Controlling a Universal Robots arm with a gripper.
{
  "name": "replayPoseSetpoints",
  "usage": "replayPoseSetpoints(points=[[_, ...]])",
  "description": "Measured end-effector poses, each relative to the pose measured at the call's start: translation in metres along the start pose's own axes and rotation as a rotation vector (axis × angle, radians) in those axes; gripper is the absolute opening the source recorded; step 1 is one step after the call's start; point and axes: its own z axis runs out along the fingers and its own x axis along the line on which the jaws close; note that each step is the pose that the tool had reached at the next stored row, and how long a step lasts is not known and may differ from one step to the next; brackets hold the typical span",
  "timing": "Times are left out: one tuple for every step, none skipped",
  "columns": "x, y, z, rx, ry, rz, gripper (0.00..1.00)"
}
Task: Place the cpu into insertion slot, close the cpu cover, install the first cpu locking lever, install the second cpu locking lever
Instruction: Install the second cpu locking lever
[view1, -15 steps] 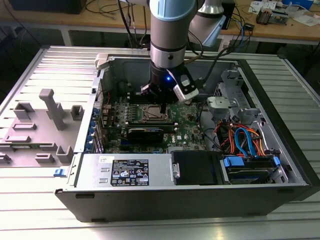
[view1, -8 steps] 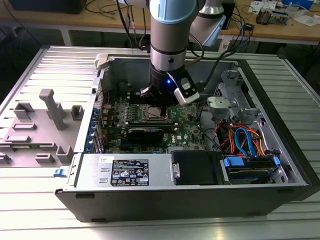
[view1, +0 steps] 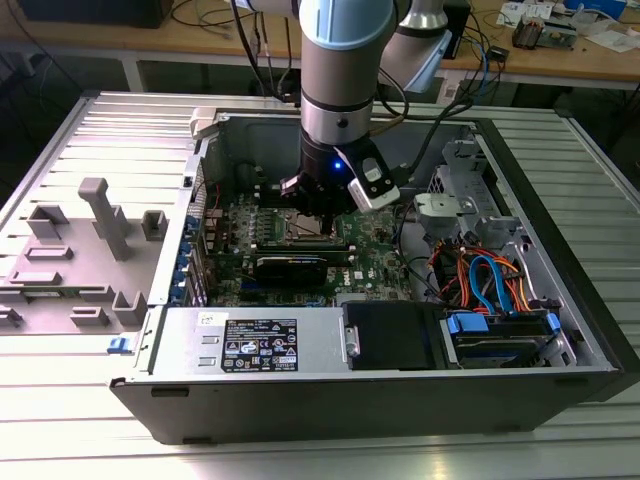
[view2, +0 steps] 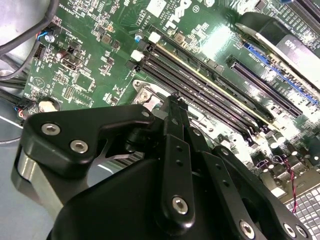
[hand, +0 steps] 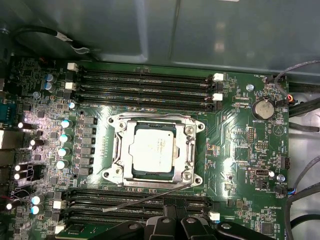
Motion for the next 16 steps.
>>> replayPoseSetpoints(points=[[0.0,0.0,0.0,0.0,0.0,0.0,0.11],[0.0,-0.0001,0.0,0.0001,0.0,0.0,0.11],[0.0,-0.0001,0.0,0.0001,0.0,0.0,0.11],[0.0,-0.0002,0.0,0.0,0.0,0.0,0.11],[0.0,-0.0003,0.0,0.0,0.0,0.0,0.11],[0.0001,-0.0006,0.0,-0.0001,-0.0001,0.0,0.11],[0.0005,-0.001,-0.0001,-0.0015,-0.0002,0.0,0.11],[0.0013,-0.0014,-0.0001,-0.0053,-0.0005,0.0,0.11],[0.0025,-0.0019,-0.0001,-0.0119,-0.0009,0.0,0.11],[0.0045,-0.0025,-0.0001,-0.025,-0.0019,0.001,0.11],[0.0069,-0.003,0.0,-0.0319,-0.0024,0.001,0.11],[0.008,-0.0034,0.0001,-0.032,-0.0024,0.001,0.11],[0.0089,-0.0042,0.0002,-0.0321,-0.0023,0.001,0.11],[0.0108,-0.0062,0.0006,-0.0321,-0.0021,0.001,0.11],[0.0122,-0.0072,0.0009,-0.0322,-0.0021,0.001,0.11],[0.0135,-0.0077,0.0014,-0.0323,-0.0021,0.001,0.11]])
